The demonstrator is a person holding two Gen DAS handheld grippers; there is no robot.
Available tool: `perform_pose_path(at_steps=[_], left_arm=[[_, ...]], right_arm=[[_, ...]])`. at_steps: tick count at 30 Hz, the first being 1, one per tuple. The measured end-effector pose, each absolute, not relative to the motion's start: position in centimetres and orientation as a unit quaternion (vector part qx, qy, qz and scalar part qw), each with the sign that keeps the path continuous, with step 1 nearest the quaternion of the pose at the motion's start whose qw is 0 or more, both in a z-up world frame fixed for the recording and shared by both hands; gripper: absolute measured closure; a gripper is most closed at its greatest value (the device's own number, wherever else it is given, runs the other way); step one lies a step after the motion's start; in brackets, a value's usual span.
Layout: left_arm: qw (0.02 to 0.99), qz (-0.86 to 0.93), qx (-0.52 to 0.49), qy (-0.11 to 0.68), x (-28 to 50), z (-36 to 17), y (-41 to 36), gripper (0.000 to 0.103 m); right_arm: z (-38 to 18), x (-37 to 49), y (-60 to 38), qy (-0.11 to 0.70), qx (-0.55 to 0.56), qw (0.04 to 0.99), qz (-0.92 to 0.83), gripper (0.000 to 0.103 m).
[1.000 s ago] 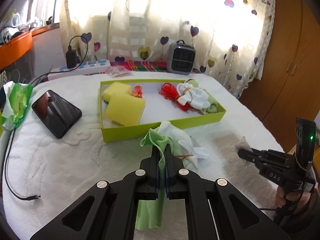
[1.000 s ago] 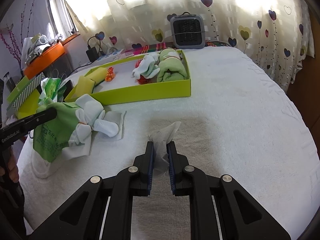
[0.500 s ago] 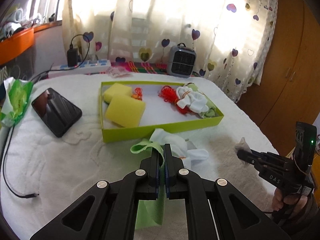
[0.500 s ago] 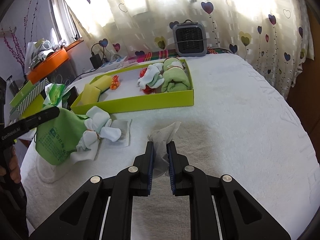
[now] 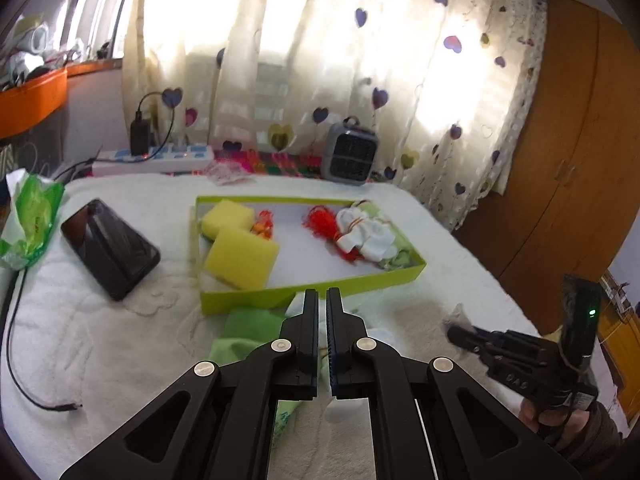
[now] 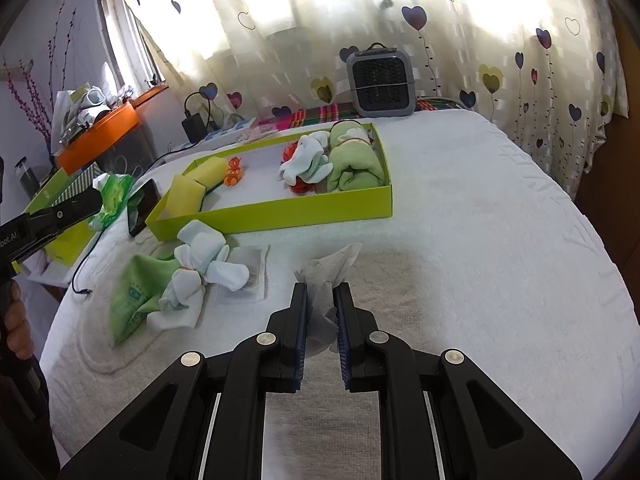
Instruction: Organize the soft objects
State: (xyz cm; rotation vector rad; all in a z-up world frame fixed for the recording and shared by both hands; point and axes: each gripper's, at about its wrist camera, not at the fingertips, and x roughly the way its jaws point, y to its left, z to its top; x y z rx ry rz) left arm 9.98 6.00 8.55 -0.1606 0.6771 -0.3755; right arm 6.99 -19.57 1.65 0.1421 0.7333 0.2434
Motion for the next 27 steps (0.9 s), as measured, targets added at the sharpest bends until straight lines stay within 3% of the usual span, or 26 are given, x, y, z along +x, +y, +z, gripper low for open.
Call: perform_pose_path(at_steps=[2,4,5,13,16,24,27], left_arm=[[0.919,-0.172,-0.054,0.35,10.3,7.5,5.9,0.089],[0.914,-0.169,-0.03,0.368,10.4,6.4,5.5,0.062],[0.911,-0.169,-0.016,0.375,10.5,5.9,5.3,0.059],[0.892,-0.14,0.116,0.413,10.3,2.3,3.8,0.054],[0.886,-0.145,0.117,0.425,10.4,1.8,4.3,0.045],[0.883,-0.178,0.083,0.426,10.2,2.4,3.8,0.045],[0.886,-0.196,0.015,0.419,10.5,4.0,4.8,0.045]], right_arm=[[1.6,7.0,-19.6,0.359,0.071,0.923,0.12,0.089],[1.5,7.1,-19.5,0.362,0.07,0.922,0.122,0.089],[1.4,7.1,-19.5,0.363,0.07,0.921,0.122,0.089],[1.1,7.2,-19.4,0.369,0.071,0.918,0.125,0.089],[0.8,7.5,-19.5,0.374,0.075,0.916,0.125,0.089],[0.7,7.7,-19.4,0.377,0.076,0.915,0.126,0.089],[0.6,7.8,-19.6,0.378,0.078,0.914,0.124,0.089]])
